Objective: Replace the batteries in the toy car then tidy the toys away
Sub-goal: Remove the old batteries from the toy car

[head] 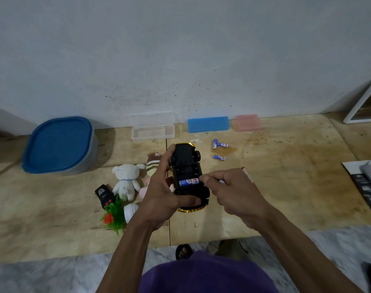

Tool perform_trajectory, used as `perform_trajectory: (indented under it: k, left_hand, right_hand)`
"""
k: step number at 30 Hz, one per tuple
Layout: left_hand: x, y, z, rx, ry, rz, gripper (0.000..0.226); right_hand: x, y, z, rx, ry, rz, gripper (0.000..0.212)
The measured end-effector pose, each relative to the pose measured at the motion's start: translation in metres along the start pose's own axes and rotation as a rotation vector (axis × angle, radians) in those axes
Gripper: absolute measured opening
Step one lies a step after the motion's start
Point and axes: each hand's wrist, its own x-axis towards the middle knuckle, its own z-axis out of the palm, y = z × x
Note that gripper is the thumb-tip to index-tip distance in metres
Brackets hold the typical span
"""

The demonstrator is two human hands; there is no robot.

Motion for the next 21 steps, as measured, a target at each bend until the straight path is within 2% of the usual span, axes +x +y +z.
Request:
perform_trajectory:
  k: [6, 10, 13, 21]
  left_hand:
    - [-0.003, -0.003, 0.01, 0.063, 0.015, 0.051, 0.124]
    - [-0.004, -0.008, 0.011, 0.059, 0.028, 0.031, 0.123]
    - [-0.003, -0.011, 0.009, 0.053, 0.027, 0.012, 0.124]
    - [-0.002, -0.015, 0.004, 0.042, 0.044, -0.005, 0.125]
  right_hand:
    - [0.003, 0.004, 0.014, 0.212, 0.01, 0.146, 0.021]
    - [0.006, 0.009, 0.02, 0.302, 0.04, 0.215, 0.029]
    - [0.007, 0.012, 0.02, 0.332, 0.065, 0.243, 0.026]
    - [0.007, 0.024, 0.029, 0.131, 0.171, 0.056, 0.017]
